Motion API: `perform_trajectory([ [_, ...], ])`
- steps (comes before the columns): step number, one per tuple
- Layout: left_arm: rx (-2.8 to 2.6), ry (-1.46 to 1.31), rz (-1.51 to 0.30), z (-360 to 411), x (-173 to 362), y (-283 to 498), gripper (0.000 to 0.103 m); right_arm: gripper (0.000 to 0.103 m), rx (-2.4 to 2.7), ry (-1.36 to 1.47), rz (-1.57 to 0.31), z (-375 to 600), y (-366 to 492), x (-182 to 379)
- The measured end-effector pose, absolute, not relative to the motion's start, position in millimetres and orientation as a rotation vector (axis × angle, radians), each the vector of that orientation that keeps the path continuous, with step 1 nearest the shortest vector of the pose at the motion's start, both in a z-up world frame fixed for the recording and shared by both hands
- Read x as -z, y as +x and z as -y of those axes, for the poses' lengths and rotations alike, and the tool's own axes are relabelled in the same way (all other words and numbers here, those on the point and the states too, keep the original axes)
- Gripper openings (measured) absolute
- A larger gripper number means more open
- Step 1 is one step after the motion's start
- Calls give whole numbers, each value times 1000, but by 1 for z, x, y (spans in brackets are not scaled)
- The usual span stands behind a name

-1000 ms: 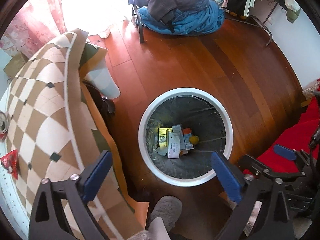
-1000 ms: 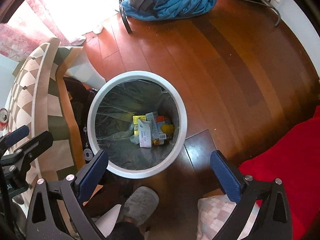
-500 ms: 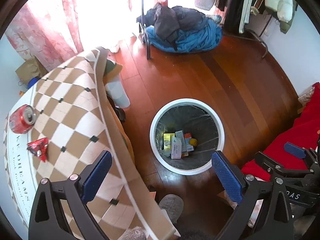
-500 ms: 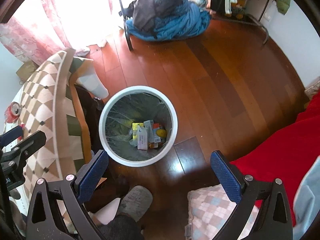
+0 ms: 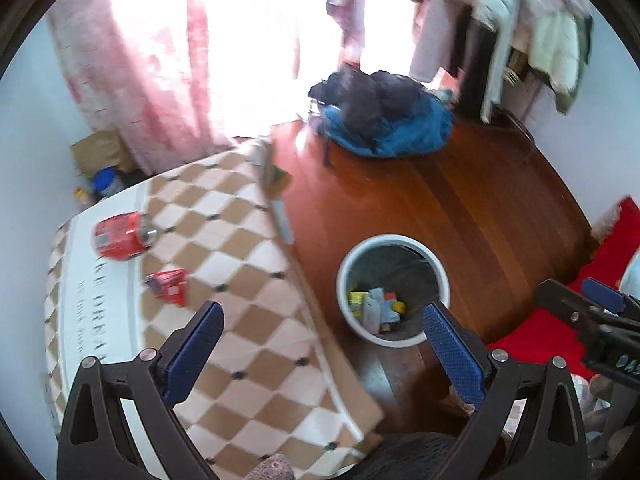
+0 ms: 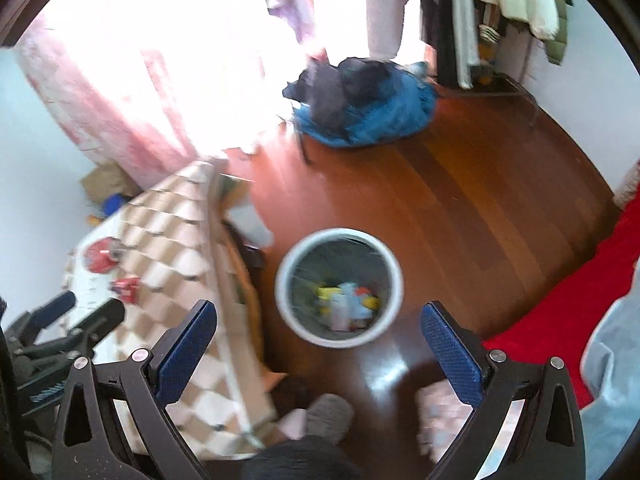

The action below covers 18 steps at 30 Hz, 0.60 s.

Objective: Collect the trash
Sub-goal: 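Move both open tools back toward the Coke can and red bag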

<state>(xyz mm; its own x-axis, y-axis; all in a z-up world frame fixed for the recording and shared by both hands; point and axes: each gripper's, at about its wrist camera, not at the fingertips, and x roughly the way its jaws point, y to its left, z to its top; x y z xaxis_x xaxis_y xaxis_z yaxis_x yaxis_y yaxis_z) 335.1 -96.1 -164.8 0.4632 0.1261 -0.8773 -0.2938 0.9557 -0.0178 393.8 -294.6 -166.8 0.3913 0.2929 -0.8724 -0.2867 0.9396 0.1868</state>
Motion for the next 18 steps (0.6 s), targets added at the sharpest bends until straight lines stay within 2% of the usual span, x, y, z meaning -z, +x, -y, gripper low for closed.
perform_trajectory([
  [4,-390,-201,-1054,42,171,297,102,103,-483,-31,-1113,232,374,165],
  [13,-709,-342,-1204,-112,269,204,102,103,-727,-224,-1258,37,348,242],
  [18,-769,-284,-1269,-162,316,185,102,91,-799,-443,-1294,-69,343,294],
])
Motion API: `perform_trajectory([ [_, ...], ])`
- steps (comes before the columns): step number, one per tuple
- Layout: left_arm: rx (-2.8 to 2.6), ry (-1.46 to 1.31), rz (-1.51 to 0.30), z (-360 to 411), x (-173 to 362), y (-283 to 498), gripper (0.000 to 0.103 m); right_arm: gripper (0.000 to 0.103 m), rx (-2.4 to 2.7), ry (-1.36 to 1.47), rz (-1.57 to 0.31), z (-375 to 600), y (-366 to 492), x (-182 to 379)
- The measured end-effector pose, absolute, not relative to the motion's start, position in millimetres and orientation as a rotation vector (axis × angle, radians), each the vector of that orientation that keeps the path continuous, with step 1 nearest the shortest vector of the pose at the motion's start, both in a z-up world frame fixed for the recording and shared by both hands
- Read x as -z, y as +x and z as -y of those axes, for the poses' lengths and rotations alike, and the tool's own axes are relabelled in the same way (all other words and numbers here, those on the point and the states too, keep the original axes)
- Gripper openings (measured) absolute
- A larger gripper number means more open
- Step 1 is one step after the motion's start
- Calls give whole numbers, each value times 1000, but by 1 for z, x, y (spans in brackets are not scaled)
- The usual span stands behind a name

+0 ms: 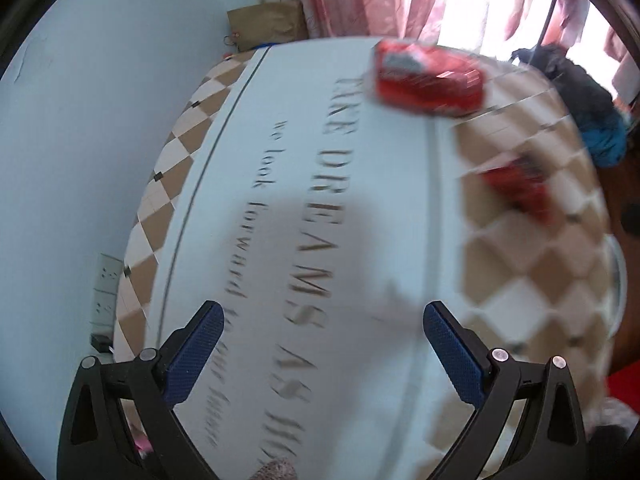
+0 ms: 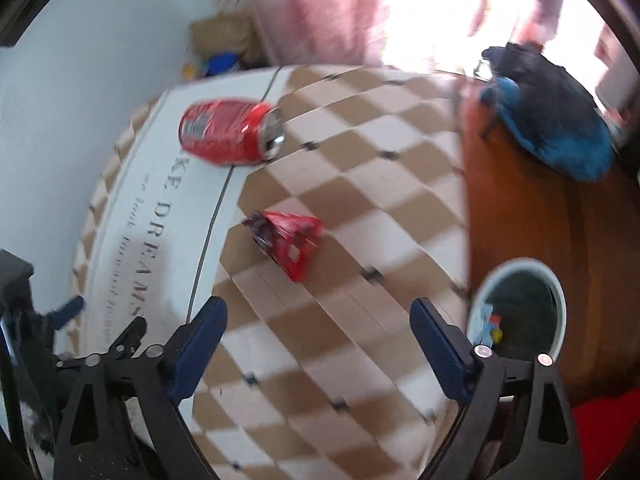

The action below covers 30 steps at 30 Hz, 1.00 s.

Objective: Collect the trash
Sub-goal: 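Move both open tools back toward the Coke can and red bag, then grasp the red snack bag with the right tool while the left tool grasps the Coke can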

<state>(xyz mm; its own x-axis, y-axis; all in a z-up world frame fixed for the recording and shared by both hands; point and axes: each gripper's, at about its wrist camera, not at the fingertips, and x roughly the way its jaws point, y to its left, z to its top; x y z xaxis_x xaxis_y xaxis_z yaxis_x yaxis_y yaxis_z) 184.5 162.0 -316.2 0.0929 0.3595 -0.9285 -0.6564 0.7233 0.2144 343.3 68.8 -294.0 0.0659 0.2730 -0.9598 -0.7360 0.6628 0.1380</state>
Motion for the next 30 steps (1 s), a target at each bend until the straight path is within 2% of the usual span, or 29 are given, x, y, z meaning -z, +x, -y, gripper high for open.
perform_trajectory([
  [6,-741,-162,-1311,-192,346,192,102,69,-819,-606,-1343,-138,348,345],
  [8,-709,-104,-1317,-196,348,200,102,45,-842,-618,-1377,-146,350,358],
  [9,-689,-75,-1318,-195,347,204,102,44,-846,-614,-1385,-147,351,362],
  [11,-643,9,-1316,-194,342,216,102,30,-863,-568,-1384,-143,357,360],
  [12,-618,43,-1311,-193,339,223,102,19,-863,-533,-1395,-140,363,358],
  [18,-435,371,-1243,-185,300,285,102,18,-781,-335,-1436,-108,414,346],
  [22,-236,597,-1237,-174,284,332,102,18,-710,-302,-1442,-99,449,344],
  [26,-36,728,-1320,-169,298,371,102,18,-672,-305,-1447,-102,472,347],
  [30,121,780,-1457,-170,333,396,102,18,-655,-291,-1467,-102,487,352],
])
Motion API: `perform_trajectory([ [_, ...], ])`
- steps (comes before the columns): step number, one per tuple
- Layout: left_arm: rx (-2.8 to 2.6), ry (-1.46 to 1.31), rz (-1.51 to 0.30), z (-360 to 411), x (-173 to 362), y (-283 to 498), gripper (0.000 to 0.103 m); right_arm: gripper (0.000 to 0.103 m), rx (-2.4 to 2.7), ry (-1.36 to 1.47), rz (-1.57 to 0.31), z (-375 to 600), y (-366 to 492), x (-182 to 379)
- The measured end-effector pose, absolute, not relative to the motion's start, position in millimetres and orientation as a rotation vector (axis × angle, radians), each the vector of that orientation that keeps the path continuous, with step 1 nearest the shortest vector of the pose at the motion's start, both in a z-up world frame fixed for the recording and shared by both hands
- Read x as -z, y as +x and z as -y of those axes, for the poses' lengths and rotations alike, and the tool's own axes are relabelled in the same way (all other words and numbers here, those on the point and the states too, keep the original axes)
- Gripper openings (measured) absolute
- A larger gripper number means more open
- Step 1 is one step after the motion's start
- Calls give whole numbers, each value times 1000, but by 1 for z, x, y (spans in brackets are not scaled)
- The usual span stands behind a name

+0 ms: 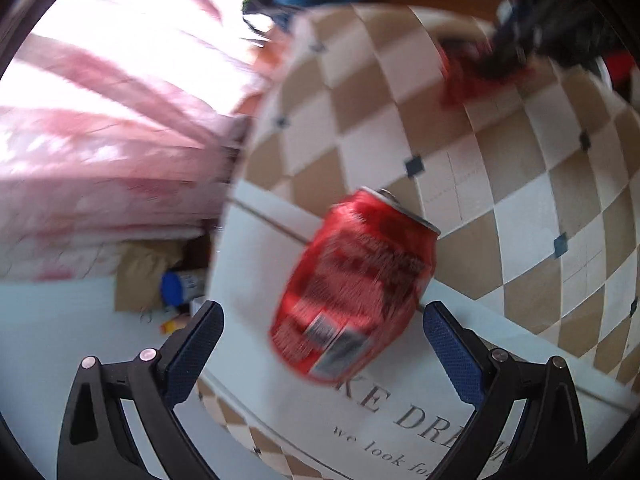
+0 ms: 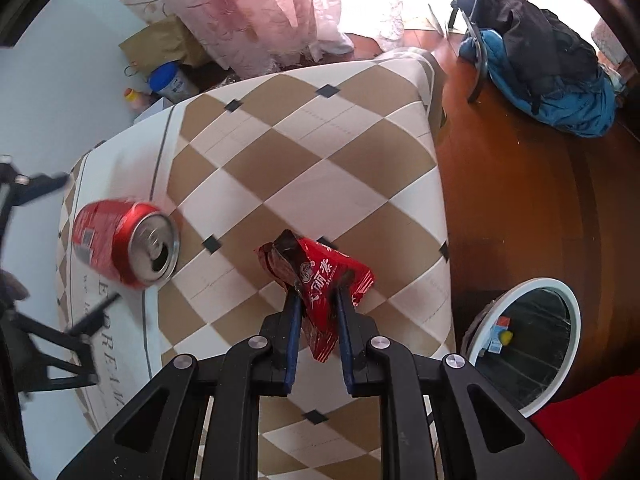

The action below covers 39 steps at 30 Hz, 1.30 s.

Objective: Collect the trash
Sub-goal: 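Grasp the red snack bag with the right tool while the left tool grasps the Coke can, then carry the red bag and Coke can with both tools over the bin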

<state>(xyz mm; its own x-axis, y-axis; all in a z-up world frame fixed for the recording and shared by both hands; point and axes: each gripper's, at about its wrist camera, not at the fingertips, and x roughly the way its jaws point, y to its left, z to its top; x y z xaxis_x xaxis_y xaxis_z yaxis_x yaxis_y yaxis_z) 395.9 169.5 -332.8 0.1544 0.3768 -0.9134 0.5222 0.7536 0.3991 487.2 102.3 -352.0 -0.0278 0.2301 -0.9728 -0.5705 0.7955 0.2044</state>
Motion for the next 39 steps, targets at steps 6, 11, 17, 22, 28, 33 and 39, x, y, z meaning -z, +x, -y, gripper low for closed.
perform_trajectory([
  [6,195,772,-1517,-164,360,409,85,18,-658,-273,-1472,-100,495,354],
  [11,130,625,-1452,-166,339,406,82,16,-662,-265,-1460,-95,484,357],
  [17,-14,439,-1378,-170,325,386,82,12,-681,-240,-1428,-79,459,350],
  [22,-123,269,-1305,-165,295,352,82,10,-712,-171,-1384,-56,431,330],
  [28,-265,13,-1195,-151,251,307,82,9,-747,-115,-1298,-18,392,281],
  [33,-332,-85,-1093,-116,211,272,82,9,-761,-91,-1205,33,362,232],
  [39,-309,-148,-986,-68,160,255,82,9,-724,-34,-1137,105,348,188],
])
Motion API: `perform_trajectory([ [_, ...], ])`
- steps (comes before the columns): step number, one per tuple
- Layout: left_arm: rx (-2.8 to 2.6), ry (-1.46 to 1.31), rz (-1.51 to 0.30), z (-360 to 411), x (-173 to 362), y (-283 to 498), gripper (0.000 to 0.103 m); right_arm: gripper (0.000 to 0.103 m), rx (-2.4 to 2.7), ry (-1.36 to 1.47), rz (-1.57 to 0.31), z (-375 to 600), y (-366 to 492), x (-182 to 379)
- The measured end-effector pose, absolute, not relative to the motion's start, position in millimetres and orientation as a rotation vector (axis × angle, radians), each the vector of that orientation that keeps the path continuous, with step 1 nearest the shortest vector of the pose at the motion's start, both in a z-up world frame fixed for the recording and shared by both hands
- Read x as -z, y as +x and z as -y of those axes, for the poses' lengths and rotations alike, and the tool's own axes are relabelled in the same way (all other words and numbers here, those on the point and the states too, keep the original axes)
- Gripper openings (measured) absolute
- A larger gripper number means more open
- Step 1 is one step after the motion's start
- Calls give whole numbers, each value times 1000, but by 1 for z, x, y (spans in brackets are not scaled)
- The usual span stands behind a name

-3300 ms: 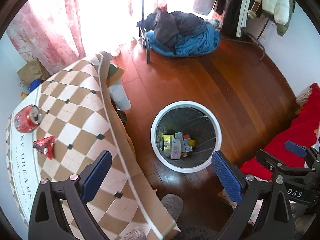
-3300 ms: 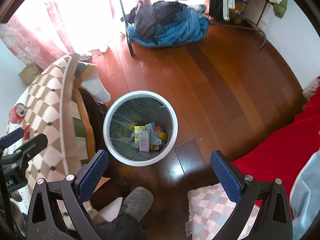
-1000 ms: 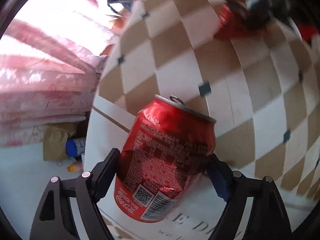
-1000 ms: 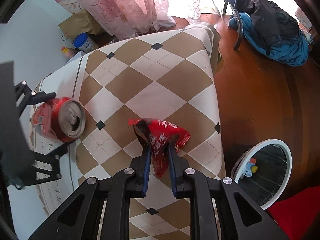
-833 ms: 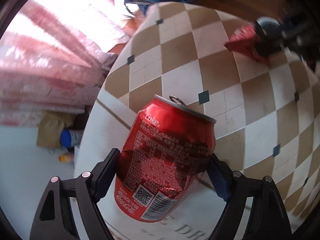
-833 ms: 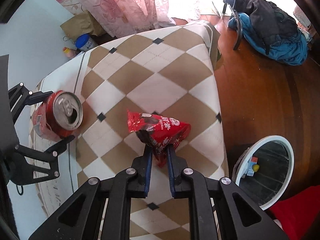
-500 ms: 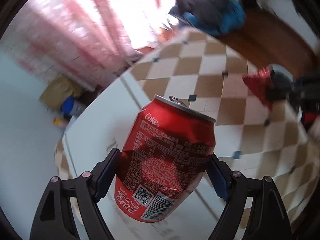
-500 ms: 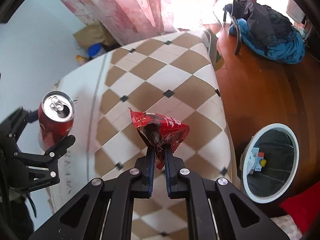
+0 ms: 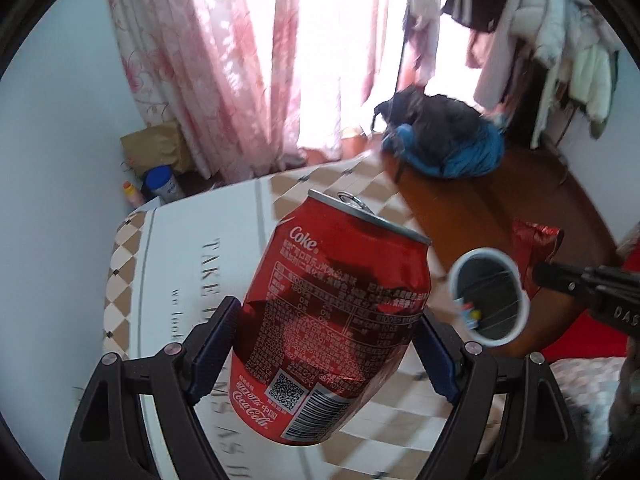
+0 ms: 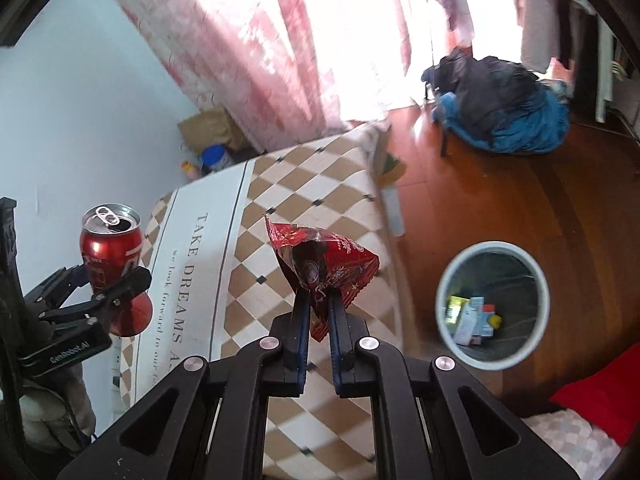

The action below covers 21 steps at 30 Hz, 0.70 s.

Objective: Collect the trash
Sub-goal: 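Carry the red bag and Coke can with both tools over the bin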

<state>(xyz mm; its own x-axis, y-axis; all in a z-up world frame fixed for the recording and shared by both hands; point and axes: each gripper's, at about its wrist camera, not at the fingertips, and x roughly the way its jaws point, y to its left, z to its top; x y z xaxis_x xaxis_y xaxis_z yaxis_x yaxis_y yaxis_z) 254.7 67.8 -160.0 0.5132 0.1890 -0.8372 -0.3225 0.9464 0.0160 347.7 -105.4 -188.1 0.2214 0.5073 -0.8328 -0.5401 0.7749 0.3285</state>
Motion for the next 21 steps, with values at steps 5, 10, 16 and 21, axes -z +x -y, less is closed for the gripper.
perform_trajectory([
  [5,-217,-139,-936,-7,131,266,82,9,-649,2,-1086,175,352,163],
  [10,-125,-128,-926,51,127,298,82,9,-558,43,-1080,239,370,162],
  [16,-27,-157,-958,111,146,357,82,9,-464,84,-1122,301,407,188],
  [21,18,-242,-1046,140,189,414,82,9,-420,131,-1202,335,445,236],
])
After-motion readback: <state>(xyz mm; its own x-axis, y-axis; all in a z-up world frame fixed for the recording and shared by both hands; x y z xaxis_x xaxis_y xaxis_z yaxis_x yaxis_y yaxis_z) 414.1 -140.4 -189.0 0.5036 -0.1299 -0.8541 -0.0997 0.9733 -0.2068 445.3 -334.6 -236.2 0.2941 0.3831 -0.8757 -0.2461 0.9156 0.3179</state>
